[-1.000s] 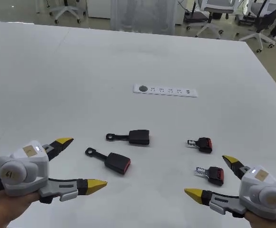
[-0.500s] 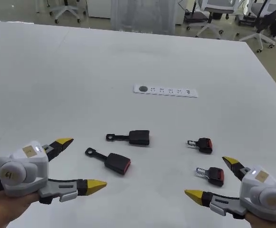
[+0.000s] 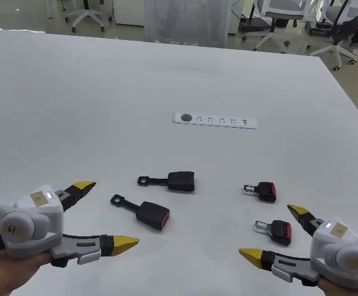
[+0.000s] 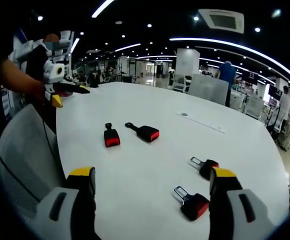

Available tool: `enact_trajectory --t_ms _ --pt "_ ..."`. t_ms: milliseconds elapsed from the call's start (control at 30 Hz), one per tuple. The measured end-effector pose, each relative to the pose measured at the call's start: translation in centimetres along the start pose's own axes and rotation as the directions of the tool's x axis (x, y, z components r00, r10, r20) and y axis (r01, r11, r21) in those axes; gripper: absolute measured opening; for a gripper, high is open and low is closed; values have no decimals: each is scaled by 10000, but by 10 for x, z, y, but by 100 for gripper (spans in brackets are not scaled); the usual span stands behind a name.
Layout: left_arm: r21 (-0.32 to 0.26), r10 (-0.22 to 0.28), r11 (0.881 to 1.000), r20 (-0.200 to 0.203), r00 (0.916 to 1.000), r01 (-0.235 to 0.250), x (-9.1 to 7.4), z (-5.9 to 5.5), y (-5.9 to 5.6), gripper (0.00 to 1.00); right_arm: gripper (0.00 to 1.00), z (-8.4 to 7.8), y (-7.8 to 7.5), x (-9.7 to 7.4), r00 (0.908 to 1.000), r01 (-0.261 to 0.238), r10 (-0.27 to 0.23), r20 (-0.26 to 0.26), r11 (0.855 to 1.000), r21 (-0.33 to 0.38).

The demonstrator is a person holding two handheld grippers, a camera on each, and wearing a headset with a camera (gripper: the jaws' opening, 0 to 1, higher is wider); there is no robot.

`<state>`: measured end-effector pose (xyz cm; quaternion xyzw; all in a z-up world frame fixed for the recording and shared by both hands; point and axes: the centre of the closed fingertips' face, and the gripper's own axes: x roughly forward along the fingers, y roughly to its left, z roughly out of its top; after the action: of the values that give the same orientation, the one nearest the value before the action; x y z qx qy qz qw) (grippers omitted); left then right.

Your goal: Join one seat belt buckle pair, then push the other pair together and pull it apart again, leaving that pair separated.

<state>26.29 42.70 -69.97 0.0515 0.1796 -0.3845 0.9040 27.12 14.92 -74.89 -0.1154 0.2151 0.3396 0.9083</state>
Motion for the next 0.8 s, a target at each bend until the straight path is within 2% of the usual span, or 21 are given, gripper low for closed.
enact_trajectory --t_ms 367,800 --pt "11 -55 10000 -79 10000 55 1 -2 0 97 96 -4 1 -2 10000 -7 7 -84 10000 78" --pt "25 -116 9999 -202 9997 117 5 -6 5 97 96 -8 -2 1 9997 -88 91 -209 9999 118"
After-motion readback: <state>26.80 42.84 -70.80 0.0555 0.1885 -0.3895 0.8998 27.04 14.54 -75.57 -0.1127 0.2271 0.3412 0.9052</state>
